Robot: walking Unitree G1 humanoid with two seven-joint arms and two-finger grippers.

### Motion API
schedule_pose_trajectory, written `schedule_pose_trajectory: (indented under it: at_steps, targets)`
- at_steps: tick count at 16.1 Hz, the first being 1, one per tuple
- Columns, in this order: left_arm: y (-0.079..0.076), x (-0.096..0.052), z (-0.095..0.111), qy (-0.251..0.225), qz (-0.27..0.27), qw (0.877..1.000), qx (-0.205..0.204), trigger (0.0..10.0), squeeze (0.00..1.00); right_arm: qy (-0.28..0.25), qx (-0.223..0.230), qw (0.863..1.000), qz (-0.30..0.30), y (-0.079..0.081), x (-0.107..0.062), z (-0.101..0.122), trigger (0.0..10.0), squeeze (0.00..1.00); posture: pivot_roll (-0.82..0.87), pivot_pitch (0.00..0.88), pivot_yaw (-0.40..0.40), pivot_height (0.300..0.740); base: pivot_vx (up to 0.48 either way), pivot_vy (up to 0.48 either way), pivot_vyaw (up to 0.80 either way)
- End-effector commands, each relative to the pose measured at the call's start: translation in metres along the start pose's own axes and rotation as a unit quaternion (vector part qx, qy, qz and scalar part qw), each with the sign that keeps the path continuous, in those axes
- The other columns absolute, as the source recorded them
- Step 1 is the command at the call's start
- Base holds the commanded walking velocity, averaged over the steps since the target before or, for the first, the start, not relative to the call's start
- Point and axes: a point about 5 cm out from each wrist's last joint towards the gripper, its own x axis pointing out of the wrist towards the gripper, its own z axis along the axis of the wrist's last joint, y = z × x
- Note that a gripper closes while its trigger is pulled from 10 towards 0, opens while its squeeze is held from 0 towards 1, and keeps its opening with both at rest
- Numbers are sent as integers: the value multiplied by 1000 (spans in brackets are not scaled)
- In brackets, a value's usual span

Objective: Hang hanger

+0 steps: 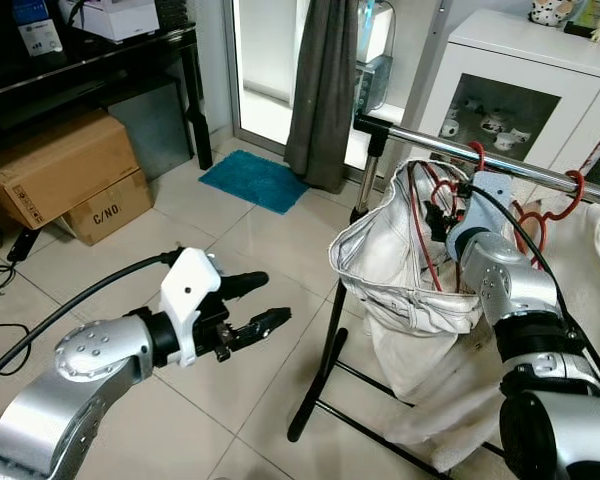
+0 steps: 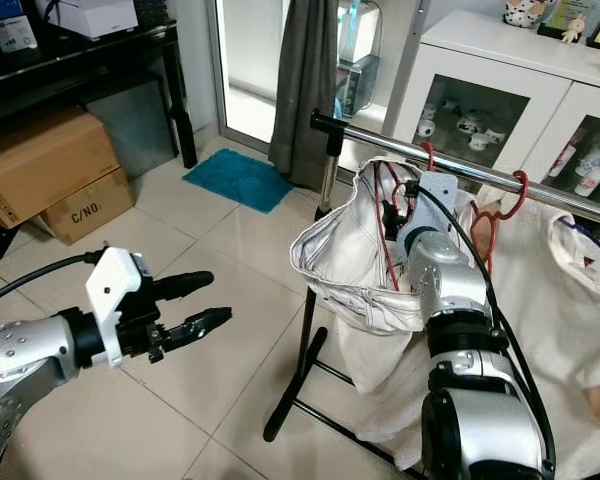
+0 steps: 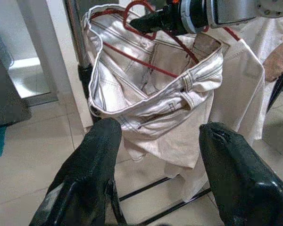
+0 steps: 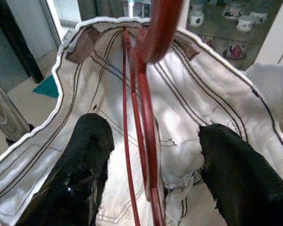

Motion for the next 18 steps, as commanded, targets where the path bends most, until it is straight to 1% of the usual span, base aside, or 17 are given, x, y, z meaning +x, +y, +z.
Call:
schedule_pose_trajectory:
  at_steps: [1, 5, 7, 11, 14, 16, 18]
  targets:
    - [0, 2, 0, 1, -6, 1000, 2, 10000, 0, -5, 10, 1000, -2, -5, 1, 3, 0, 0, 0, 0, -21, 740, 0, 0, 0]
    - [-1, 4, 1, 2, -11, 1000, 2, 10000, 0, 1, 10, 1000, -5, -5, 3, 0, 0, 0, -1, 0, -22, 740, 0, 0, 0]
    - [-1, 3, 1, 1, -10, 1000, 3, 10000, 0, 7, -2, 1000, -4, -6, 6, -2, 0, 0, 3, 0, -31, 740, 0, 0, 0]
    - [-5, 3, -1, 1, -11, 1000, -1, 10000, 0, 9, -4, 1000, -5, -9, 7, -3, 0, 0, 5, 0, -44, 740, 0, 0, 0]
    - [-5, 4, -1, 0, -9, 1000, -2, 10000, 0, 8, -3, 1000, -4, -8, 9, -2, 0, 0, 5, 0, -47, 740, 0, 0, 0]
    - [-1, 6, -1, -2, 19, 1000, -7, 10000, 0, -2, -5, 1000, 1, -6, 8, 2, 0, 0, -7, 0, -45, 740, 0, 0, 0]
    - [6, 11, -3, -9, 67, 998, -15, 10000, 0, -23, 3, 1000, 5, -8, 6, 6, 0, 0, -12, 0, -46, 740, 0, 0, 0]
